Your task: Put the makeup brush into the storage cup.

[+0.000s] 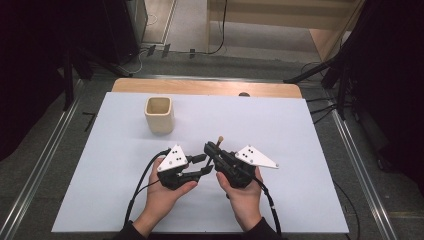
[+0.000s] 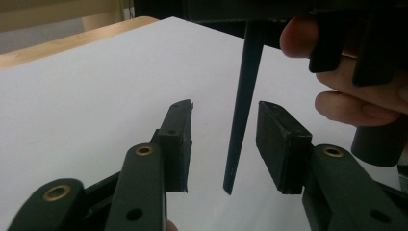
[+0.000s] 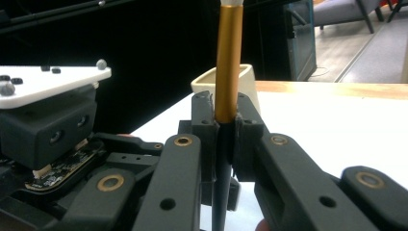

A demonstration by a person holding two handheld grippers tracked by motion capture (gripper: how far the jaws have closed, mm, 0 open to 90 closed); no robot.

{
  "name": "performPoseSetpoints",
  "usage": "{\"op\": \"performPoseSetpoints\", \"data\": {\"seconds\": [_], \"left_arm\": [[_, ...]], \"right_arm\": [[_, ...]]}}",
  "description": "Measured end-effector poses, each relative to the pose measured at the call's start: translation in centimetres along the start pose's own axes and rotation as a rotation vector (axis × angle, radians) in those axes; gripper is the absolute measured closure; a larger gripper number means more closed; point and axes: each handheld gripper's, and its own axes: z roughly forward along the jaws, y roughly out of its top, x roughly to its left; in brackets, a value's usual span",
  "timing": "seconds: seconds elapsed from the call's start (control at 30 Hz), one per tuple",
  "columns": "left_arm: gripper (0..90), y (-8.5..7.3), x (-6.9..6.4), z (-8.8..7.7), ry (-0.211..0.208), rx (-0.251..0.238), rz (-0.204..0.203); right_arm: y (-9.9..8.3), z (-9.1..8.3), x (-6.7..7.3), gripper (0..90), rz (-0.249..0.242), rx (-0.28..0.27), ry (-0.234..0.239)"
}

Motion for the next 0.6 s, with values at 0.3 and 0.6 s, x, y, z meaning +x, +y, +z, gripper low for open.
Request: {"op": "performPoseSetpoints", "data": {"seconds": [0.3, 0.6], "left_arm": [[67.0, 0.1, -0.3, 0.1, -0.015, 0.005, 0.011], [84.6, 0.2, -0.4, -0.1, -0.011, -0.005, 0.028]], "right_arm": [[-0.3, 0.5, 0.9, 84.4, -0.025, 0.035, 0.025], [-0.4, 0.6, 1.2, 81.0, -0.024, 0.041, 0.027]]}}
